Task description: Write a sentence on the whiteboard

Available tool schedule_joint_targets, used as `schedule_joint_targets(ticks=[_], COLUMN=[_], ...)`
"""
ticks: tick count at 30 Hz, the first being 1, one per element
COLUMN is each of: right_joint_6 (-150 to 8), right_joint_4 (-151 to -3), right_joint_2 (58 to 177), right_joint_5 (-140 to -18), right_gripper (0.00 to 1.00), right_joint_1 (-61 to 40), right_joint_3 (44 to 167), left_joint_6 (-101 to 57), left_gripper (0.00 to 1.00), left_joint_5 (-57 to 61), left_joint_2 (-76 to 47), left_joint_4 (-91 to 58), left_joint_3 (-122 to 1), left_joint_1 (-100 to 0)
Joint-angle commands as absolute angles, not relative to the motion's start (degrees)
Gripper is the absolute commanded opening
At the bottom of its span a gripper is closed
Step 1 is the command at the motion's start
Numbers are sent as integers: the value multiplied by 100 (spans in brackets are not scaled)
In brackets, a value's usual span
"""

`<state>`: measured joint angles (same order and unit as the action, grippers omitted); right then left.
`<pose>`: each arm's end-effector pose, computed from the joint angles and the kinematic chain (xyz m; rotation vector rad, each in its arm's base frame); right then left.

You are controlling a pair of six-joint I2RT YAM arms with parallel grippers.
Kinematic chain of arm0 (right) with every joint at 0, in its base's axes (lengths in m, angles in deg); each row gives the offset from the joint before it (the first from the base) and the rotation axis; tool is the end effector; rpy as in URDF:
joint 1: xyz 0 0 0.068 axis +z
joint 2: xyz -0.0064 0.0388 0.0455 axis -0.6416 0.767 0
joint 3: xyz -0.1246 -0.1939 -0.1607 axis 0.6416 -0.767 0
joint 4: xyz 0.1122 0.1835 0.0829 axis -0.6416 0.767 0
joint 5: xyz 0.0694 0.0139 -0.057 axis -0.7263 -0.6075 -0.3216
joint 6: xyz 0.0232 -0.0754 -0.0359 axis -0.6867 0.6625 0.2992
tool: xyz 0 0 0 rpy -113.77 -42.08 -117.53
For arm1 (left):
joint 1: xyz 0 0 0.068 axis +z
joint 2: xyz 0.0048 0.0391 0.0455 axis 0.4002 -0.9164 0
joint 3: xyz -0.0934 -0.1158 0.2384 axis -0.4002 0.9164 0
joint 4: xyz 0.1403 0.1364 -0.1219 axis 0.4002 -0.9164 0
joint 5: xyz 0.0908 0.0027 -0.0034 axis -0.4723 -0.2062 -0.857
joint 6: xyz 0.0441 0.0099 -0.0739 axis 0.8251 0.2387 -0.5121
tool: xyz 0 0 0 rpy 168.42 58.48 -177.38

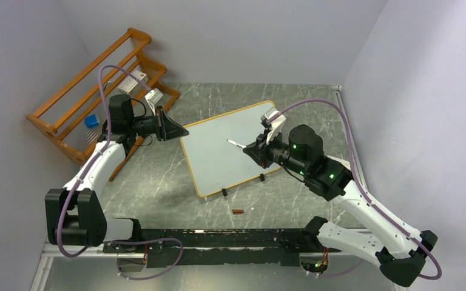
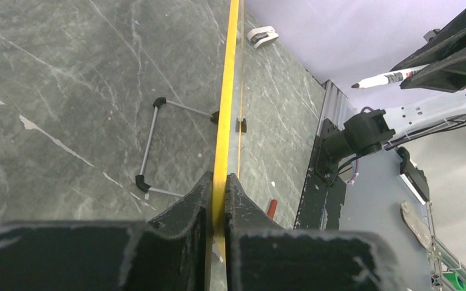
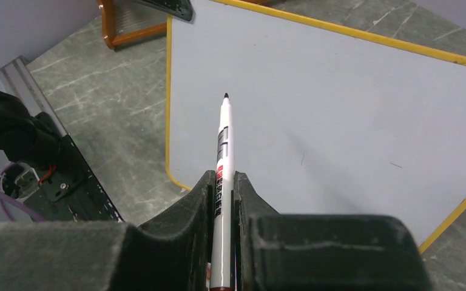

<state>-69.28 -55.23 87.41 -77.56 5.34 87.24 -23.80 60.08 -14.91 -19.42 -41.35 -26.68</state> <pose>0.1336 0.1460 0.3665 -0.7280 1.7674 0.6992 0.2635 -0.0844 0.3078 0.6037 1.8441 -1.3204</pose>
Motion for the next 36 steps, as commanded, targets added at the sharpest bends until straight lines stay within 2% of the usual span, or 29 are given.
schedule_joint_targets(ticks=[1,10,22,36], right_joint_6=[-6870,-6944,-7039,-7351], right_joint_4=[-5512,-5561,-5277,-4538], right_joint_2=[8682,8912,9526,10707], right_joint_5=[-7474,-6785,-5220,-3598], right_gripper=[0,0,0,0], right_joint_1=[676,1358,2544,3710], right_joint_3=[8818,8837,9280,10105], left_joint_6=[-2245,-2624,-2250,-2324], left_gripper=[5,5,5,5], left_joint_5=[6001,5620,5362,5305], left_joint_2=[-1157,-628,-590,-422], left_joint_4=[-1983,-1600,-2147,-2037], left_joint_3=[-3826,-3205,-3271,-3150], left_joint_1=[-2631,-2632,-2631,-2631])
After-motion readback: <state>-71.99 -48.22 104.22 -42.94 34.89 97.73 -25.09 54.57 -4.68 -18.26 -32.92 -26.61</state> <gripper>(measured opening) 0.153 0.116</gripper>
